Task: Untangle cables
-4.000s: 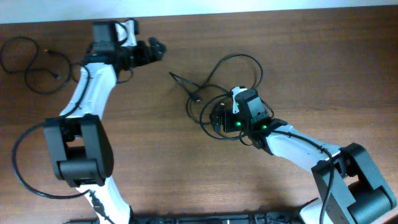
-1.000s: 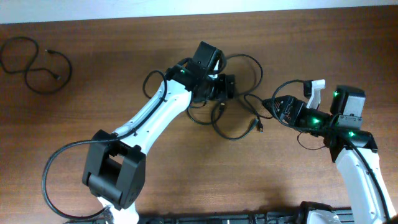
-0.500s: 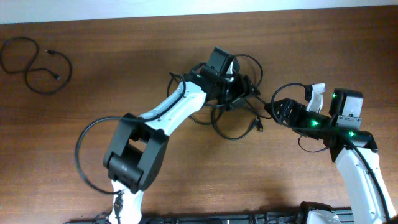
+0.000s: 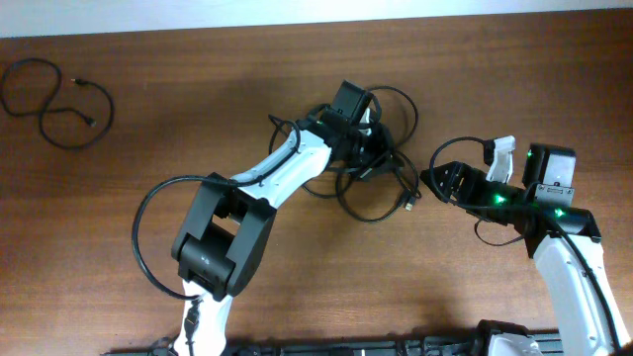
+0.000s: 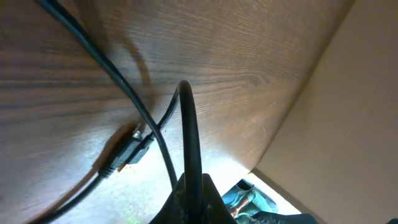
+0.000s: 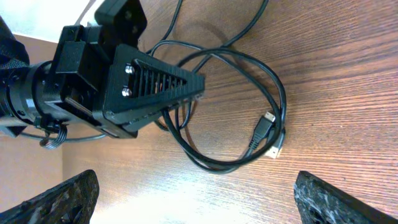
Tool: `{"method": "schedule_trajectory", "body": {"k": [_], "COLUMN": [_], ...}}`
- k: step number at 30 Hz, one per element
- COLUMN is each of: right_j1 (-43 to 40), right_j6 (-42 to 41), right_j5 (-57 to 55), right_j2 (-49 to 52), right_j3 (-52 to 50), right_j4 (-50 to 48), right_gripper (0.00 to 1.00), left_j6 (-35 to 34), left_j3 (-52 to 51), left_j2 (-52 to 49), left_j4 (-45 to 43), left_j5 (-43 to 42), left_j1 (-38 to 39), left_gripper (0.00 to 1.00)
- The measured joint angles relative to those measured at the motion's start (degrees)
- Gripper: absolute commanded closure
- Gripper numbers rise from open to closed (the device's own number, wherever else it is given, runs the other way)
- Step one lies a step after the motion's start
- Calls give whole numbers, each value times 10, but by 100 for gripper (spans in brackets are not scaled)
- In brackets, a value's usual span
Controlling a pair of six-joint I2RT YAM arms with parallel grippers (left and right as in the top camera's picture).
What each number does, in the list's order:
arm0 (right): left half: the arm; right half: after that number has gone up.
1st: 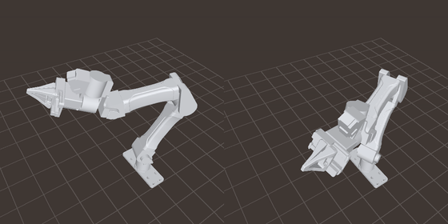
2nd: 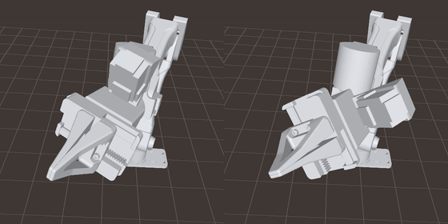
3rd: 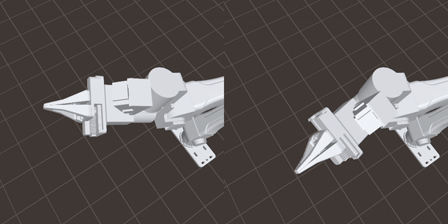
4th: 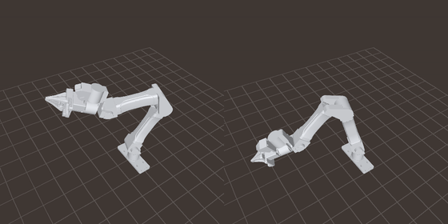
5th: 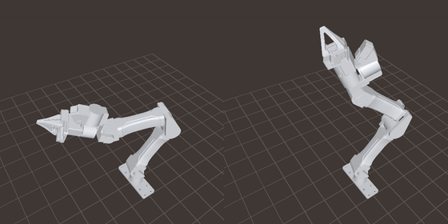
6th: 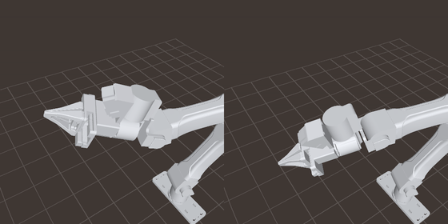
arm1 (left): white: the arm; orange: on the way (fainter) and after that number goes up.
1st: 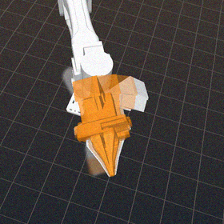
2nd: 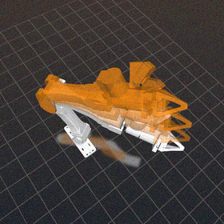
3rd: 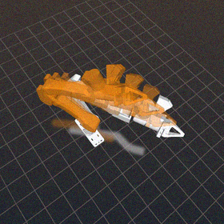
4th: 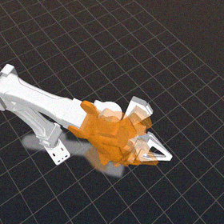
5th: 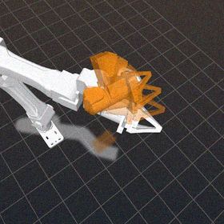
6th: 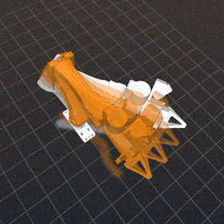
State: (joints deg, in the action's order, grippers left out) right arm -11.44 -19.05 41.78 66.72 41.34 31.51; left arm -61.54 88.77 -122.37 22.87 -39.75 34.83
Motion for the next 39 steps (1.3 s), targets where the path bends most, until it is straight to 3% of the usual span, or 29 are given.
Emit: {"method": "schedule_trajectory", "body": {"k": [10, 17, 22, 27, 34, 39], "right_j1": [0, 0, 0, 0, 0, 0], "right_j6": [0, 10, 14, 15, 15, 15], "right_j5": [-17, -77, -106, -114, -120, -120], "right_j2": [0, 0, 0, 0, 1, 1], "right_j3": [0, 0, 0, 0, 0, 0], "right_j4": [18, 52, 54, 58, 67, 66], "right_gripper": [1, 1, 1, 1, 1, 1], "left_j6": [162, 282, 338, 373, 511, 558], "left_j3": [56, 114, 114, 114, 115, 115], "left_j2": [73, 244, 307, 341, 356, 351], "left_j4": [3, -1, -11, -4, 70, 32], "left_j5": [31, 177, 270, 347, 511, 529], "left_j1": [-56, -49, -48, -48, -48, -48], "left_gripper": [100, 100, 100, 100, 100, 100]}}
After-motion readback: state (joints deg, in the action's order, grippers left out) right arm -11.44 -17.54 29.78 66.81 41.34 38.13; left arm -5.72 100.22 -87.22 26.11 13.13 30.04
